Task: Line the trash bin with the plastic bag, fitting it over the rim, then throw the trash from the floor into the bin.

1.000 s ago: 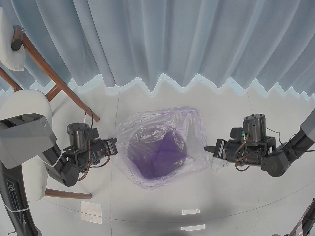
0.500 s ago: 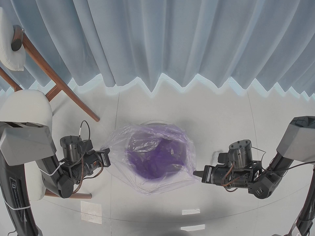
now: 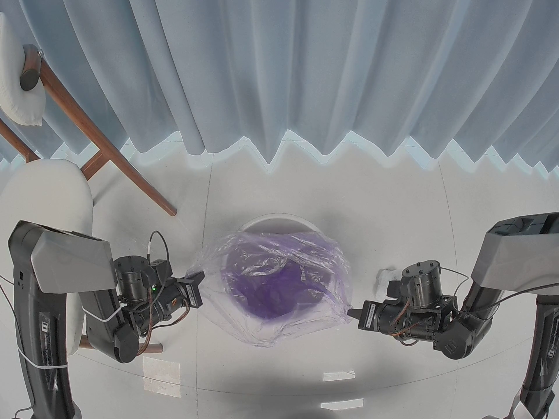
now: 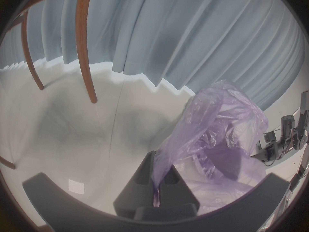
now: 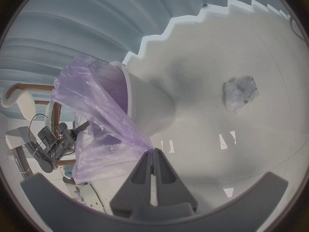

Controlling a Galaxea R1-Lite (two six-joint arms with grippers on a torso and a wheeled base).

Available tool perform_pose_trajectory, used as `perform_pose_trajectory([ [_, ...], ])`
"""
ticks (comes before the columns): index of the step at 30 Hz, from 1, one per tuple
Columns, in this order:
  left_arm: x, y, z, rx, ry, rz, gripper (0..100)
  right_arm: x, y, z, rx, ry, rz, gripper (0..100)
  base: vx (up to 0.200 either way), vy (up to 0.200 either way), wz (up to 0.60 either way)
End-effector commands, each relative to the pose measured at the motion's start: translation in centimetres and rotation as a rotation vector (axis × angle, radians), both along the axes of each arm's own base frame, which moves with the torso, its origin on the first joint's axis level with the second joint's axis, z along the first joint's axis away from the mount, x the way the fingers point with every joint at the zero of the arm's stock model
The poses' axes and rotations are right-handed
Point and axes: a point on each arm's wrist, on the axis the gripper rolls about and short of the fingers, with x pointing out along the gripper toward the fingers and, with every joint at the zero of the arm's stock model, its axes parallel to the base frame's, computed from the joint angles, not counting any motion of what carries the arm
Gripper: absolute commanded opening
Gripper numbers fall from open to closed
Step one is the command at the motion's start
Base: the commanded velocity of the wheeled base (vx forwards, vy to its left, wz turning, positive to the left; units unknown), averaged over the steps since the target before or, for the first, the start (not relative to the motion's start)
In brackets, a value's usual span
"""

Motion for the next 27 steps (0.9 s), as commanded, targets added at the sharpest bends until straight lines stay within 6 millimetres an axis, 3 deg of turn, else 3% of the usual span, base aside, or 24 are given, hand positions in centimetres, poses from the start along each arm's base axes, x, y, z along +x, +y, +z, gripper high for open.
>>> perform_pose_trajectory([
  [1,-1.5,-0.2,-0.4,0.004,0.053,-0.040,0,-1.0,-0.2,-0.6,-0.013,0.022,0.006,0,0.000,0.000,0.00],
  [7,-4.1,0.0,0.0,0.061,0.092,-0.069,0,-3.0,-0.1,-1.2,-0.021,0.031,0.043,0,0.000,0.000,0.00],
  [10,-4.3,0.3,0.0,0.066,0.098,-0.062,0,-3.3,-0.2,-1.4,-0.025,0.036,0.046,0,0.000,0.000,0.00],
  [14,-3.4,1.5,-1.3,0.112,0.107,-0.037,0,-3.3,-0.5,-3.3,-0.054,0.046,0.029,0,0.000,0.000,0.00],
  [20,-2.3,1.8,-2.0,0.134,0.082,-0.032,0,-2.9,-0.4,-4.3,-0.059,-0.024,0.011,0,0.000,0.000,0.00],
  [27,-0.5,2.1,-3.5,0.176,0.053,-0.031,0,-1.9,-2.0,-4.9,-0.085,-0.024,-0.042,0,0.000,0.000,0.00],
])
